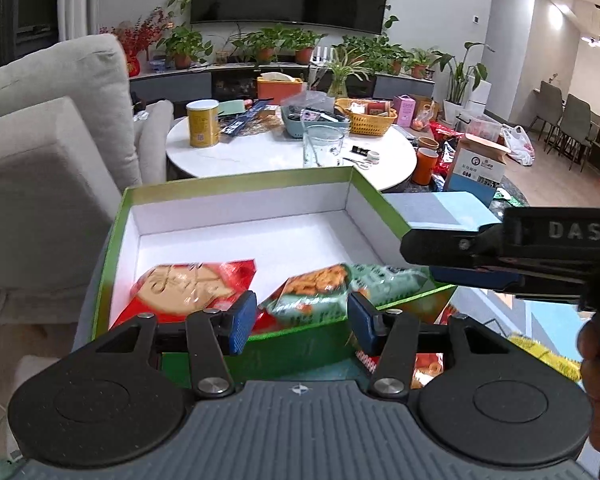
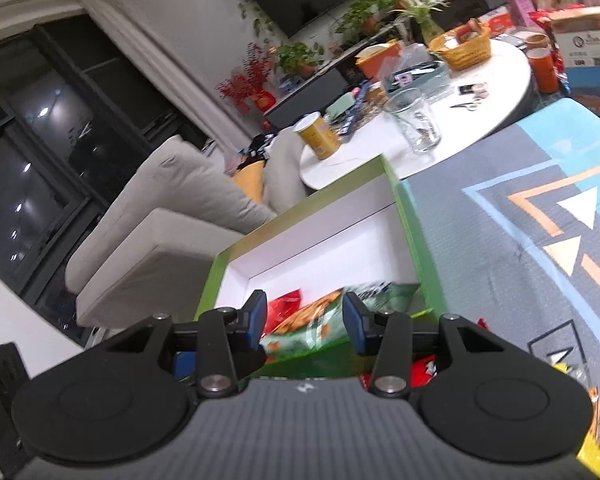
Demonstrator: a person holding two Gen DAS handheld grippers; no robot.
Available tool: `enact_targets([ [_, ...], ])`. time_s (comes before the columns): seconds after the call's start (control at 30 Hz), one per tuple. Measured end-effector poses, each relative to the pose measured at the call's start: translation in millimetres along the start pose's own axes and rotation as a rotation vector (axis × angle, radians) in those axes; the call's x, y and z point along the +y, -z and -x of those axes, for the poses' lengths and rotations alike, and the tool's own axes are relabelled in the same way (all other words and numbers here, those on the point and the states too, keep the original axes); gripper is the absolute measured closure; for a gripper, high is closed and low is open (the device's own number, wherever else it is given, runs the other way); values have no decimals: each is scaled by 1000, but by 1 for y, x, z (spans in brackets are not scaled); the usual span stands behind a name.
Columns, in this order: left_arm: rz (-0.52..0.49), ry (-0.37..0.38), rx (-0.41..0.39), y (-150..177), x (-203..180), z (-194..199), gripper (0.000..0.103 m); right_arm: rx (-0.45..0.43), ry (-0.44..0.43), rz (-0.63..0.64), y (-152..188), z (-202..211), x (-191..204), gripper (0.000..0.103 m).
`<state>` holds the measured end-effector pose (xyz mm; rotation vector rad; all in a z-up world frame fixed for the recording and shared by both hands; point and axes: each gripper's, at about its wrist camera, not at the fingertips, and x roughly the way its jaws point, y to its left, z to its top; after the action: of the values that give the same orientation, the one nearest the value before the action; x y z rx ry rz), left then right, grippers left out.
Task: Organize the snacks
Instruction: 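Lower the green-and-white bag into the green box and release it, then reach the right tool to the wrapped bread loaf and grasp it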
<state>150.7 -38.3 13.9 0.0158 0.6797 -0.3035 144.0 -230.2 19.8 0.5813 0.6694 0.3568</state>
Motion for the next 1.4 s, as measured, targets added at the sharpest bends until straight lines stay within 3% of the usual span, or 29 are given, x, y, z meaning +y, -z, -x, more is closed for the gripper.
enact_targets([
  [0.37, 73, -38, 56, 39, 36, 19, 55, 114, 23, 69, 36, -3, 21, 54],
  [0.57, 64, -45, 92, 61, 45, 25, 55, 165, 45, 101, 58, -9, 32, 54],
  [1.13, 103, 13, 128, 83, 56, 24, 50, 247, 94, 142, 84, -29, 50, 54],
  [1.23, 119, 28, 131, 83, 59, 22, 43, 250, 114, 151, 85, -34, 51, 54],
  [1.4, 145, 56, 139, 85, 63, 17, 43, 264, 141, 146, 89, -40, 49, 54],
])
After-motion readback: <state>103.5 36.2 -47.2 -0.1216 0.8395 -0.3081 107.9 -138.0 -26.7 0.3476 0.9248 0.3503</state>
